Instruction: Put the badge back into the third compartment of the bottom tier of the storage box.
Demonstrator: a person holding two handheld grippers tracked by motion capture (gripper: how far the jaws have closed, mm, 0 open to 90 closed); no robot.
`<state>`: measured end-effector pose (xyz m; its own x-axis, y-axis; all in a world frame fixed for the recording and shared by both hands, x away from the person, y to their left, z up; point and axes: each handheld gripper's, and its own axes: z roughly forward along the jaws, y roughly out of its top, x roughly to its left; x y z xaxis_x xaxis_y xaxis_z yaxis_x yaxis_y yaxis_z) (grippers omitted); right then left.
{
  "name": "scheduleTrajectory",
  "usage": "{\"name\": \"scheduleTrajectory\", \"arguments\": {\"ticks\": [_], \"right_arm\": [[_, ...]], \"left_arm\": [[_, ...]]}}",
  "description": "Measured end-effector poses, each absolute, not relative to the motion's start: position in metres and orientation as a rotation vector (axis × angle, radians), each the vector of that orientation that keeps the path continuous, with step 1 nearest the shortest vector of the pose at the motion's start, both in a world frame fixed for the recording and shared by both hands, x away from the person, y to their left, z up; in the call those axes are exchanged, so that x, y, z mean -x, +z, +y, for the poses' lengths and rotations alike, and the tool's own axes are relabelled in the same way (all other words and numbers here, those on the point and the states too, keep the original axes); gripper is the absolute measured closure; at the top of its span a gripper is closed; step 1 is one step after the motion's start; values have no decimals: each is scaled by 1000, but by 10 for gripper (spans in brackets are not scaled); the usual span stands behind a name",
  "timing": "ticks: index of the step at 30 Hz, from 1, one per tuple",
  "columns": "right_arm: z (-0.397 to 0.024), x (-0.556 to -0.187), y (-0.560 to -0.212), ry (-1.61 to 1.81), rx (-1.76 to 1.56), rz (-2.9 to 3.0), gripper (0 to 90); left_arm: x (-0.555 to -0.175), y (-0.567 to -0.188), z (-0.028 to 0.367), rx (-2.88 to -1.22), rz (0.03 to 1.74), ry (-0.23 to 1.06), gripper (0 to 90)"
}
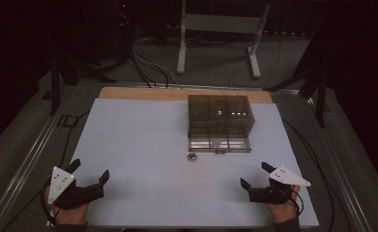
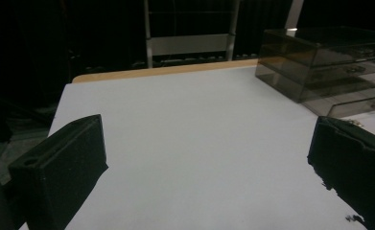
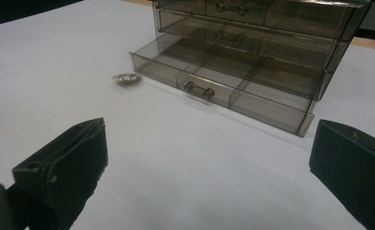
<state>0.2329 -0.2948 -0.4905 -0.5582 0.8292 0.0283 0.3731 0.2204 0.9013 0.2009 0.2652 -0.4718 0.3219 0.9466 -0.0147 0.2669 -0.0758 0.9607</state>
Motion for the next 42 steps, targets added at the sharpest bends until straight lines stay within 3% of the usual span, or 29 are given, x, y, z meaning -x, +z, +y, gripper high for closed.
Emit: {"name": "scheduleTrajectory", "arguments": {"ticks": [24, 42], "right_arm": [[-305, -233, -479, 1400, -1244, 1919, 0], [-301, -246, -457, 1337, -1230, 1953, 0]], "left_arm": [[-198, -479, 265, -1550, 1170, 945, 3], [-199, -485, 266, -1533, 1195, 948, 3]]}}
